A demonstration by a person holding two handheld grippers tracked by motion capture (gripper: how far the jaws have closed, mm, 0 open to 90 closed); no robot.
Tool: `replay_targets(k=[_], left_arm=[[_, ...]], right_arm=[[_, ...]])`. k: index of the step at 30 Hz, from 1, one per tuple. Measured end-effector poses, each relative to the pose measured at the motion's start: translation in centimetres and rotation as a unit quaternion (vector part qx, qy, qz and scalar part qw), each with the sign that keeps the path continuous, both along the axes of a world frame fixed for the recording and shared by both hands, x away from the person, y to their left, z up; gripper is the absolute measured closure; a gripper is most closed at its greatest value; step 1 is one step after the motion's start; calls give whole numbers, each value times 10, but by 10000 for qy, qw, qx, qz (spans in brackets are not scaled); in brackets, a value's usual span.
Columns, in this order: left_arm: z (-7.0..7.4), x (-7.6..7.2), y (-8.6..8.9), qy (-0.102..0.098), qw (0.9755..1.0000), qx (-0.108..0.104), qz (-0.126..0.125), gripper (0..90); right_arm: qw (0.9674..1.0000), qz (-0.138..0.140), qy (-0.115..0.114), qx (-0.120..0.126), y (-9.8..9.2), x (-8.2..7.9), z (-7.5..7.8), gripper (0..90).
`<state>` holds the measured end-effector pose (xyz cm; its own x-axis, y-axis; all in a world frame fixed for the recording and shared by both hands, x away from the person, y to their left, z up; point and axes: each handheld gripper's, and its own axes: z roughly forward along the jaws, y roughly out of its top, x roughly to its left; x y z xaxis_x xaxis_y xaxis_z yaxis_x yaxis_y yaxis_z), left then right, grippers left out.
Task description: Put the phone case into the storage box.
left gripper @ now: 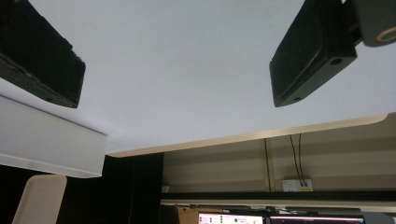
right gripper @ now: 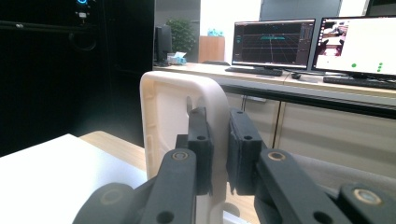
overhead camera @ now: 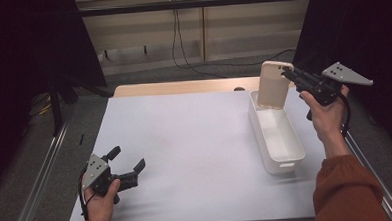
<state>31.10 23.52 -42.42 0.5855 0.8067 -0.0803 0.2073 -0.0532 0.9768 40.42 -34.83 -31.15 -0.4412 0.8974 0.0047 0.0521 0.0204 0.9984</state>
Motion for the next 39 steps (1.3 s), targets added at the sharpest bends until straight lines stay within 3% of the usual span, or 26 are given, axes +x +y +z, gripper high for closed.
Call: replay_targets(k=[39], left_arm=[[0, 1, 0, 5, 10000, -61, 17, 35]], right_arm=[[9996, -127, 112, -207, 2, 25, -26, 815]])
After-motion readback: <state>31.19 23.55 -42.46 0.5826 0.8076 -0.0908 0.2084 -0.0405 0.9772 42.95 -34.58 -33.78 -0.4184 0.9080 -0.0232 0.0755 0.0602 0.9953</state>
